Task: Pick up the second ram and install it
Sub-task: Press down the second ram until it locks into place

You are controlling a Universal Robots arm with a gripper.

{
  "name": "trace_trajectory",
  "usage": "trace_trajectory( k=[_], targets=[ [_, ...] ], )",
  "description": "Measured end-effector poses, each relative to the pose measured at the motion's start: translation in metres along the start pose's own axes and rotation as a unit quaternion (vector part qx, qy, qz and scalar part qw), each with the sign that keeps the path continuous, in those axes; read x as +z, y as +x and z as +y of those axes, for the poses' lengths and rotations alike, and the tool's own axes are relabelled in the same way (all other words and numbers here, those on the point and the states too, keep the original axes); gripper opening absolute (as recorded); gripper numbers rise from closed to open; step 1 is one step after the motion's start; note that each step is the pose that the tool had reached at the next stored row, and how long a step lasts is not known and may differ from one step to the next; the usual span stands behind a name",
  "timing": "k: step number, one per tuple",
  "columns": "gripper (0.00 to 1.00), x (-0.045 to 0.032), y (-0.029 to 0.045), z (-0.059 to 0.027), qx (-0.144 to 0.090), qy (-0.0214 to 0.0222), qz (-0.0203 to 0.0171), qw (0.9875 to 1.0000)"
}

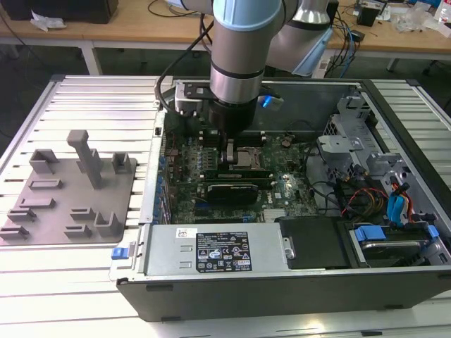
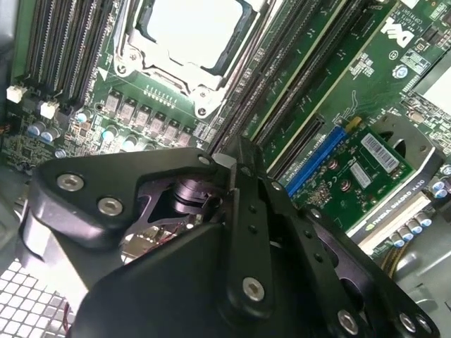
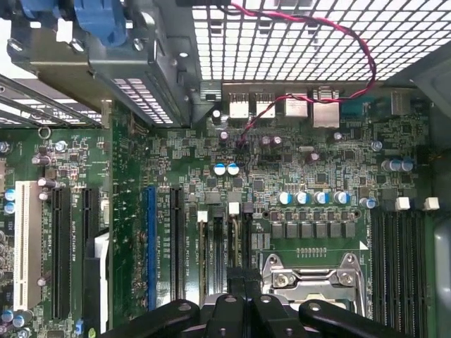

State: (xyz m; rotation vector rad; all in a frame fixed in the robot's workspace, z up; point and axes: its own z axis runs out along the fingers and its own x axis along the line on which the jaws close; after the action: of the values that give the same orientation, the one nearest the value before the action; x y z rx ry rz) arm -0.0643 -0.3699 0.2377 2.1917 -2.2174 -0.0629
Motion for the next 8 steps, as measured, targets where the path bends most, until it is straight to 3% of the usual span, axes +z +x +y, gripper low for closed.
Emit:
trace_trajectory(
  k=[8],
  targets=[
    [0.08,0.0032,-0.0001,-0.0005,0.000,-0.0001,0.0002,1.0000]
  ],
)
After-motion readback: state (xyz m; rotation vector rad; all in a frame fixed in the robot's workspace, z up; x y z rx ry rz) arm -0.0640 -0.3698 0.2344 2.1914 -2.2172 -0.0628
